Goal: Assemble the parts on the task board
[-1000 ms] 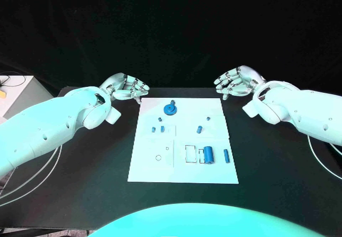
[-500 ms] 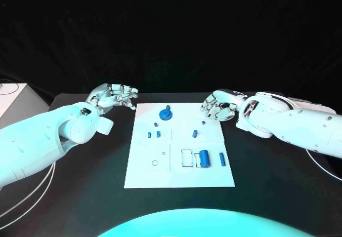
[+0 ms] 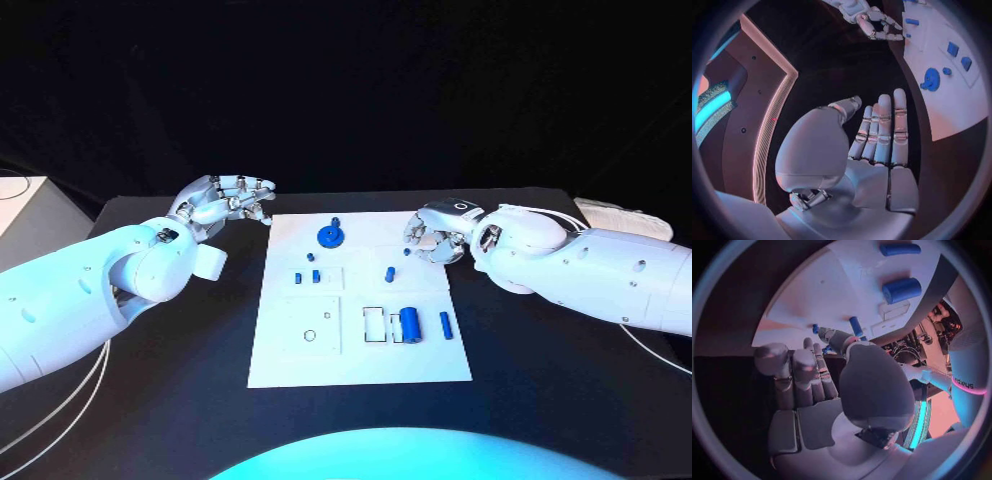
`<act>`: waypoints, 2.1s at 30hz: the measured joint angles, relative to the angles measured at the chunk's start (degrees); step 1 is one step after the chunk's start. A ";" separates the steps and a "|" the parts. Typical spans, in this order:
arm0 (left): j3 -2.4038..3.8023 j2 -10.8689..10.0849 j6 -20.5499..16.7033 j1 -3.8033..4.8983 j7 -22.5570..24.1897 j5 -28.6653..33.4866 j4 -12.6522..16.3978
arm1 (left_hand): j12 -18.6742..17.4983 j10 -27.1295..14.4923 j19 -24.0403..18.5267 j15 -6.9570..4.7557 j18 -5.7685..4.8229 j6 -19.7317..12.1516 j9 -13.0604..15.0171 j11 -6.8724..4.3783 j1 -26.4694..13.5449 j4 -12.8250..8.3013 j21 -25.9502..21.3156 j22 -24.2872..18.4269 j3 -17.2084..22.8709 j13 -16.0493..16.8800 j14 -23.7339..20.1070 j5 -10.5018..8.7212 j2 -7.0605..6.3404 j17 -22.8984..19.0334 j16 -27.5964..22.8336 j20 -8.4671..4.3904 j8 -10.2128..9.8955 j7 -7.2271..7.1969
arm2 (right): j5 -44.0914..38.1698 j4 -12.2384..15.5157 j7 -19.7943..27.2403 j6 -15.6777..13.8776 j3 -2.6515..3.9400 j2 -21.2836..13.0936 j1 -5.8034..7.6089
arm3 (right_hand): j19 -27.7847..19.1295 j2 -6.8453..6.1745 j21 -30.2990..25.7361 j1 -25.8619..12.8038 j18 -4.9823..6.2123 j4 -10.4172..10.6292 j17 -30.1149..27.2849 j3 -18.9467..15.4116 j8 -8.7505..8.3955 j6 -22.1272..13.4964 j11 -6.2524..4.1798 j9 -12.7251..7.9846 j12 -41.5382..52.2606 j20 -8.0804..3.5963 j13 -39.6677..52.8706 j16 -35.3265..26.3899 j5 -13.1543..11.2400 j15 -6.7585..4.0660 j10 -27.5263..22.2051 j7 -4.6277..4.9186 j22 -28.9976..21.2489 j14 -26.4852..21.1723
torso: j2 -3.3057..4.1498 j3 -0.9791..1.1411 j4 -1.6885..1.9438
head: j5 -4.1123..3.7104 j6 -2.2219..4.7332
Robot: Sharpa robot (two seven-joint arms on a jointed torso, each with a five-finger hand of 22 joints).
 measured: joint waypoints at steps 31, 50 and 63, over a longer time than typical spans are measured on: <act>0.10 -0.23 0.07 -0.05 -0.57 0.69 1.08 | -0.46 -0.01 0.20 -0.01 -0.01 -0.20 -0.10 0.00 0.23 -0.25 -0.23 -0.19 -0.24 -0.21 0.00 0.00 -0.22 0.05 0.00 0.20 -0.24 0.61 | -3.30 -3.61 -2.63 -0.20 -0.05 4.25 -1.68 | 0.80 0.94 3.69 0.67 -0.89 1.09 2.94 1.27 0.57 1.87 -0.44 1.38 0.23 -0.01 0.13 5.62 0.00 0.00 1.08 -0.21 4.80 0.00 | 0.01 0.05 0.00 | 0.52 -1.07; 0.11 -0.42 0.13 -0.05 -1.04 0.55 1.42 | -0.46 -0.01 0.40 -0.01 -0.02 -0.20 -0.10 0.00 0.23 -0.25 -0.23 -0.24 -0.24 -0.26 0.00 0.00 -0.22 0.09 0.00 0.00 -0.24 0.60 | -5.77 -4.20 -4.52 -0.57 0.02 5.35 -1.91 | 1.72 3.53 8.05 2.47 -0.88 -1.40 4.24 6.28 2.57 4.03 -1.13 3.82 0.22 -0.93 0.47 9.13 -2.79 -0.64 4.83 -1.35 9.90 0.21 | 0.02 0.05 -0.01 | 0.47 -1.69; 0.11 -0.40 0.14 -0.05 -1.15 0.34 1.38 | -0.68 -0.01 0.40 0.20 -0.02 -0.20 -0.15 0.00 0.23 -0.25 -0.44 -0.23 -0.55 -0.31 0.21 0.00 -0.22 0.14 0.00 0.00 -0.24 0.60 | -8.75 -3.08 -5.92 -2.77 -0.25 4.98 -2.42 | 1.96 3.34 10.32 2.66 -1.53 -2.48 4.23 7.68 3.67 5.06 -0.42 4.72 0.07 -1.17 0.50 9.89 -2.84 -0.86 5.55 -1.96 12.83 0.03 | -0.05 0.07 -0.02 | 0.37 -1.86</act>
